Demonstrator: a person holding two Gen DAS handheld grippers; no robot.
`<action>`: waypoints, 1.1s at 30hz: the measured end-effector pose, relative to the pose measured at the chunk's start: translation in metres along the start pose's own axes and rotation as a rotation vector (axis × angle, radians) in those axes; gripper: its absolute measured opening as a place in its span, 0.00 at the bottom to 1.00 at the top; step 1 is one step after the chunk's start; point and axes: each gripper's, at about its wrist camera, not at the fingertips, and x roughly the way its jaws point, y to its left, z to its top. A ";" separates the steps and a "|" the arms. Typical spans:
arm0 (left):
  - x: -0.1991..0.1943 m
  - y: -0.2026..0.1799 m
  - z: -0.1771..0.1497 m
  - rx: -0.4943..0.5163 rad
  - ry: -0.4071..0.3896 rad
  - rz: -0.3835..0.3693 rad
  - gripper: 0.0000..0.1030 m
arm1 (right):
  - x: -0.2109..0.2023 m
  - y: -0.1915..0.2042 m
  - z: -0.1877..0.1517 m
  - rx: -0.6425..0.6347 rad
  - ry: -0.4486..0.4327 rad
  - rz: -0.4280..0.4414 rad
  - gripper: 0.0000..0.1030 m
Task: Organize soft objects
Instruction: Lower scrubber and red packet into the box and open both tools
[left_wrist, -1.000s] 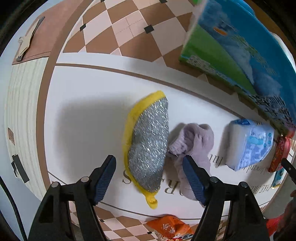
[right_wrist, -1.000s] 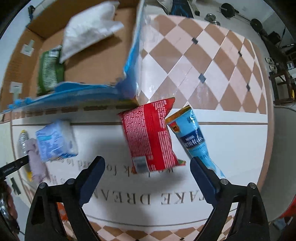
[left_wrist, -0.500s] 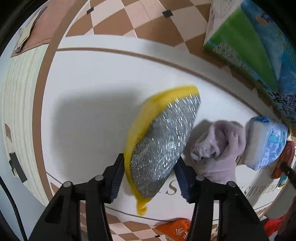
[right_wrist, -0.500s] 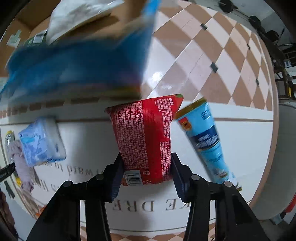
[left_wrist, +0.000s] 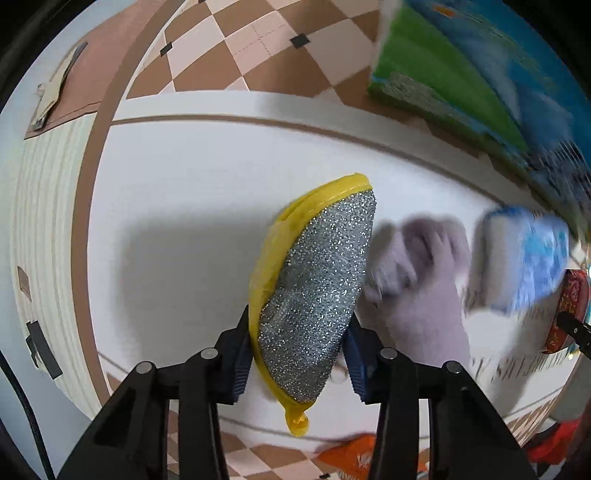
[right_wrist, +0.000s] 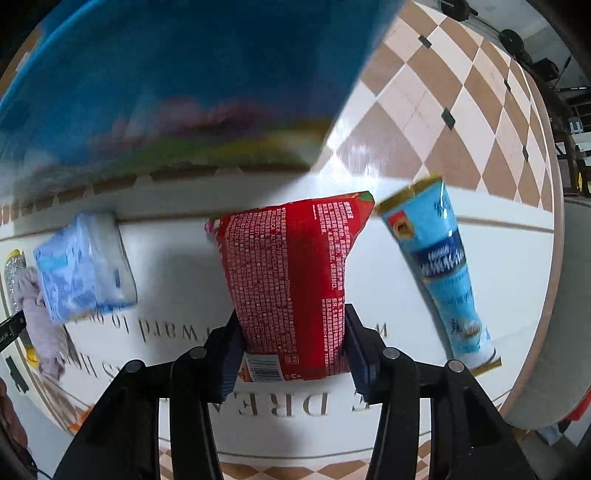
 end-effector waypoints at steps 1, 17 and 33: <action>-0.006 0.000 -0.007 0.000 -0.009 -0.010 0.39 | -0.003 -0.001 -0.010 -0.004 0.010 0.017 0.47; -0.187 -0.075 0.028 0.160 -0.259 -0.230 0.39 | -0.201 0.041 -0.004 -0.109 -0.265 0.325 0.46; -0.078 -0.110 0.167 0.119 0.160 -0.253 0.39 | -0.100 0.063 0.155 0.059 -0.074 0.216 0.46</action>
